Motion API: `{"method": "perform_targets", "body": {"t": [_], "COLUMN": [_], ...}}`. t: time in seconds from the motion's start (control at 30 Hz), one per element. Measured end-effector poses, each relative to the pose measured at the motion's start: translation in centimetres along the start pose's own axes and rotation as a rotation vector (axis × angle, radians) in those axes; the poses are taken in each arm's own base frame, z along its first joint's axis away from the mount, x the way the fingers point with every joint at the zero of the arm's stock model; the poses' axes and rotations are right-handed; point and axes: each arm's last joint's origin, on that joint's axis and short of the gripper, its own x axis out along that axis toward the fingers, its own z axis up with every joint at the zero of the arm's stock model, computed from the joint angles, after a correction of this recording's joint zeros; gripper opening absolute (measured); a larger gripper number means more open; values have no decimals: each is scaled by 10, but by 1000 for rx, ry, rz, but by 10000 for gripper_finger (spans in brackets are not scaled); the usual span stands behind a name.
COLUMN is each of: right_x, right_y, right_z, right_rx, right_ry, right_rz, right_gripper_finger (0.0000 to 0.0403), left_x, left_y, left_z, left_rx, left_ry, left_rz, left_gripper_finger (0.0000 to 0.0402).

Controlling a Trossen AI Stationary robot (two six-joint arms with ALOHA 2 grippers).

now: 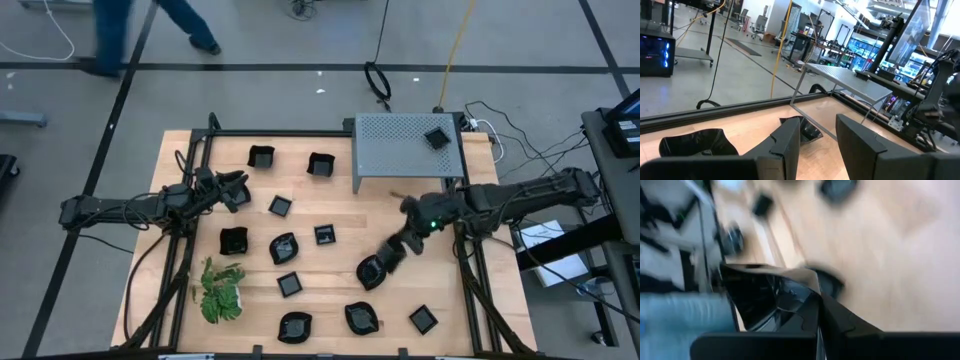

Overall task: Pick & Place Mini shaped plates
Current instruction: Put the black distorted square plate on the shelf

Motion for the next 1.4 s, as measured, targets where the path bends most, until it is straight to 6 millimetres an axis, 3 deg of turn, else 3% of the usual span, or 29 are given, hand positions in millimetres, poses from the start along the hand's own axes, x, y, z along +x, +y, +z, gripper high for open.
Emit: {"method": "perform_targets", "body": {"t": [0.17,0.33,0.63,0.83,1.17,1.4], "right_x": [-20,-48,-92,-113,-117,-123], "right_y": [3,-2,-49,-77,-111,-117], "right_z": [33,67,109,132,145,143], "right_rx": [-54,-101,102,217,248,249], "right_ry": [-258,-445,-468,-449,-378,-379], "right_rz": [24,-90,-463,-613,-715,-741], "right_gripper_finger": [0,0,0,0,0,0], "left_x": [0,0,0,0,0,0], "left_y": [0,0,0,0,0,0], "left_z": [0,0,0,0,0,0], "left_rx": [0,0,0,0,0,0], "left_ry": [0,-1,0,0,0,0], "left_rz": [0,0,0,0,0,0], "left_gripper_finger": [129,129,129,129,129,129]}}
